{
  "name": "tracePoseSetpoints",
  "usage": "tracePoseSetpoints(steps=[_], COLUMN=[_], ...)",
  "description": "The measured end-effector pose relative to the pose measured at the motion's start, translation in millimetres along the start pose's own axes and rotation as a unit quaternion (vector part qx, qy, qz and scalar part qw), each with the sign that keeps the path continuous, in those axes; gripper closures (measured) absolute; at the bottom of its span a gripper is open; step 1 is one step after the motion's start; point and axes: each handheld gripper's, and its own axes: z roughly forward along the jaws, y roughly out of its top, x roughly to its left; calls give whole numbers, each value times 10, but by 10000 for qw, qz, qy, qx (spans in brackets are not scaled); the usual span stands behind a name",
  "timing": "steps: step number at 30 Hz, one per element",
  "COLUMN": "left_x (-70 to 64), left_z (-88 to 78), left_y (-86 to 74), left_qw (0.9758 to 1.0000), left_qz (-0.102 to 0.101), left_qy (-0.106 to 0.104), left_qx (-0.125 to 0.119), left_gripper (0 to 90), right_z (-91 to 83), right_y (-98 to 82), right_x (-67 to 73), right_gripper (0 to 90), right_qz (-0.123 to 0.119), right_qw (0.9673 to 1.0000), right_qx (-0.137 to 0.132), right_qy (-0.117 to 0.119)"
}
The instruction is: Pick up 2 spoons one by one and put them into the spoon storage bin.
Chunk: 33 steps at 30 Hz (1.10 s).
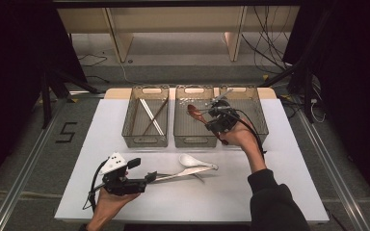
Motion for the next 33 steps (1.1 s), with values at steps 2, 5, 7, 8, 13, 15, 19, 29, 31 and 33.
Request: tracePoseSetpoints(steps=[2,5,7,8,13,15,19,29,31,33], left_x=[1,1,4,5,4,6,10,13,12,12], left_z=[-3,-2,2,3,5,5,4,5,5,7], left_y=[3,3,2,2,1,1,-1,-3,-2,-3], left_qw=[10000,10000,10000,10000,10000,10000,10000,10000,10000,10000], left_qz=[12,17,16,16,11,-5,-19,-16,-16,-13], left_qy=[-7,-9,-13,-15,-24,-16,-8,-2,-3,-5], left_qx=[-10,-19,-22,-19,-11,-35,-50,-70,-74,-70], left_gripper=[178,178,178,178,178,178,178,178,178,178], right_z=[40,85,103,114,149,170,211,324,347,366], right_y=[35,94,130,150,239,268,314,391,392,396], right_x=[-25,-46,-50,-49,-59,-67,-65,-75,-87,-89], right_gripper=[819,819,819,819,819,819,818,818,817,818], right_qz=[27,70,99,84,99,136,175,238,282,321], right_qw=[10000,9999,9999,9999,9999,9998,9997,9994,9992,9991], right_qx=[18,30,2,10,-11,-5,-3,25,21,18], right_qy=[-24,-66,-68,-75,-114,-122,-160,-254,-267,-280])
